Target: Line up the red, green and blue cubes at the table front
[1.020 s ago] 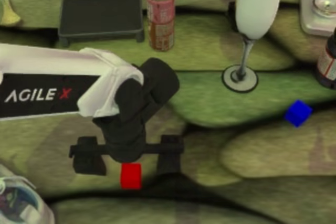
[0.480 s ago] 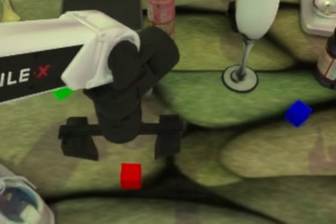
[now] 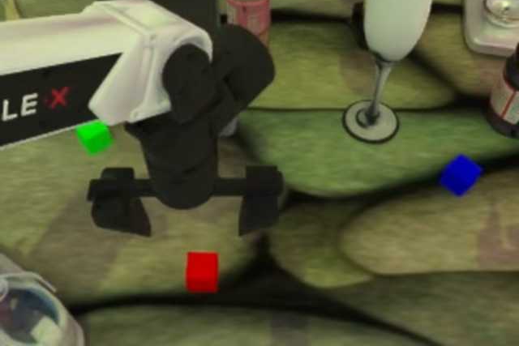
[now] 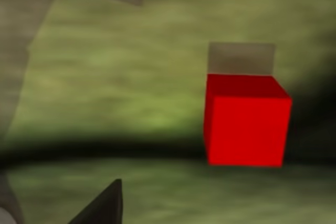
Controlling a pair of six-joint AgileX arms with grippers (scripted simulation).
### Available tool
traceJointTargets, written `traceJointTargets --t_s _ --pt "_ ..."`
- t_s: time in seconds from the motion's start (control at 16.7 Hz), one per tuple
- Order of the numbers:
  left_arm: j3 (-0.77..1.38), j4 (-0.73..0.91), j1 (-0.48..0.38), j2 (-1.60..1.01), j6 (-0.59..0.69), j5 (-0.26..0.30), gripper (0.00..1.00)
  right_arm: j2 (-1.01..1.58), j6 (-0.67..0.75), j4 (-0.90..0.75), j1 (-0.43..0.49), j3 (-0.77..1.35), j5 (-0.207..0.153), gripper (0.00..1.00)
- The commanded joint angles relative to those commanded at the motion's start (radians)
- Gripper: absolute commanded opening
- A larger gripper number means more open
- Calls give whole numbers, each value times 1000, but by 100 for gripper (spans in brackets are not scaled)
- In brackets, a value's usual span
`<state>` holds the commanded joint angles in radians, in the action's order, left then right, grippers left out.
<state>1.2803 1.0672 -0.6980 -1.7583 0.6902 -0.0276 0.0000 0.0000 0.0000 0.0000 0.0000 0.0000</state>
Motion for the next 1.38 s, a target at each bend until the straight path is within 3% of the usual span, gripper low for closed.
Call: traceJointTargets --t_s 0.18,0.36,0.96,1.14,1.38 --pt "79 24 49 -62 -127 2 100 0 0 0 0 0 0 100" --pt "189 59 130 -152 -334 6 100 0 0 0 0 0 0 100" --pt "563 174 477 -460 -1263 25 100 0 0 0 0 0 0 100" --pt "632 179 549 -496 -1412 29 100 0 0 0 0 0 0 100" --pt "659 178 578 -507 -1464 31 100 0 0 0 0 0 0 100"
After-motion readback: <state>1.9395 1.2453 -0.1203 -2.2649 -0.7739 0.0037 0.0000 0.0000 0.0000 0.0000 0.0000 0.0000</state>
